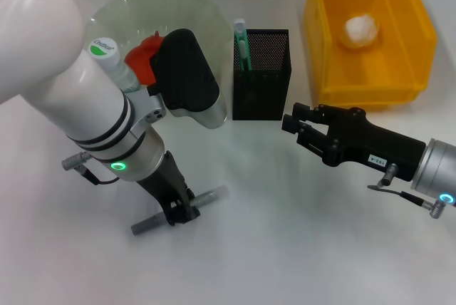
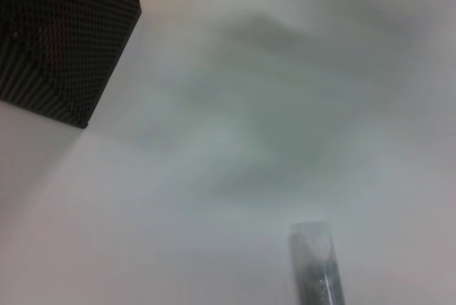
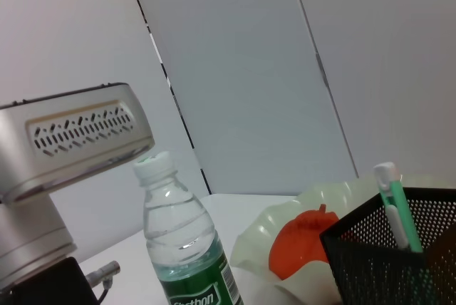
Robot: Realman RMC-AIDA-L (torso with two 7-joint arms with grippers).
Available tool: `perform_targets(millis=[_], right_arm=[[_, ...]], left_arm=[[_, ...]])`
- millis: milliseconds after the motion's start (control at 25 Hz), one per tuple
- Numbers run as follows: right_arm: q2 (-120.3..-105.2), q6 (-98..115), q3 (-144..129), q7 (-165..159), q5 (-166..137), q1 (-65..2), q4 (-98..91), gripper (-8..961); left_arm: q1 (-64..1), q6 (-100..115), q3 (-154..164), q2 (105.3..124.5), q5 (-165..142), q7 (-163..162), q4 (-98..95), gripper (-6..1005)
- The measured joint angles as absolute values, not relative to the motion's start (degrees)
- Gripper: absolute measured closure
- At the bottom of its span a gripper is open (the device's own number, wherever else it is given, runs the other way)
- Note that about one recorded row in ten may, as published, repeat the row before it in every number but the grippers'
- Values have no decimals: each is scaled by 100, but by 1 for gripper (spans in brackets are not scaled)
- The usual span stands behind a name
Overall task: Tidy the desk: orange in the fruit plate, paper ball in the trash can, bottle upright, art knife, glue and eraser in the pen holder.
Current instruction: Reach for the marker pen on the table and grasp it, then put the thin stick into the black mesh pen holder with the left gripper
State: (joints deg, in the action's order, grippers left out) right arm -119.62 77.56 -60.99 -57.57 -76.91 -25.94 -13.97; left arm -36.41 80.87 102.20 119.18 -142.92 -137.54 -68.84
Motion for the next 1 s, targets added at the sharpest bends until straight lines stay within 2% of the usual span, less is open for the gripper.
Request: perform_targets(millis=[480,800,1000], right_arm=[[-11962,7691,-6100,-5757,-7690,-2650,-1397,647],[-11962,7690,-6100,-5757,-7690,-2665,-1397,648],[-11962,7690,-6100,-5757,-7691,-2663,-1397,648]], left_arm=[[-3683,7996,10218,11918,-14361,-13754,-6811,725],[-3683,7981,10203,11918,-14429,-13755,-6807,820],[-3680,7993,10182,11916,-14446,-13755,-6846,820]])
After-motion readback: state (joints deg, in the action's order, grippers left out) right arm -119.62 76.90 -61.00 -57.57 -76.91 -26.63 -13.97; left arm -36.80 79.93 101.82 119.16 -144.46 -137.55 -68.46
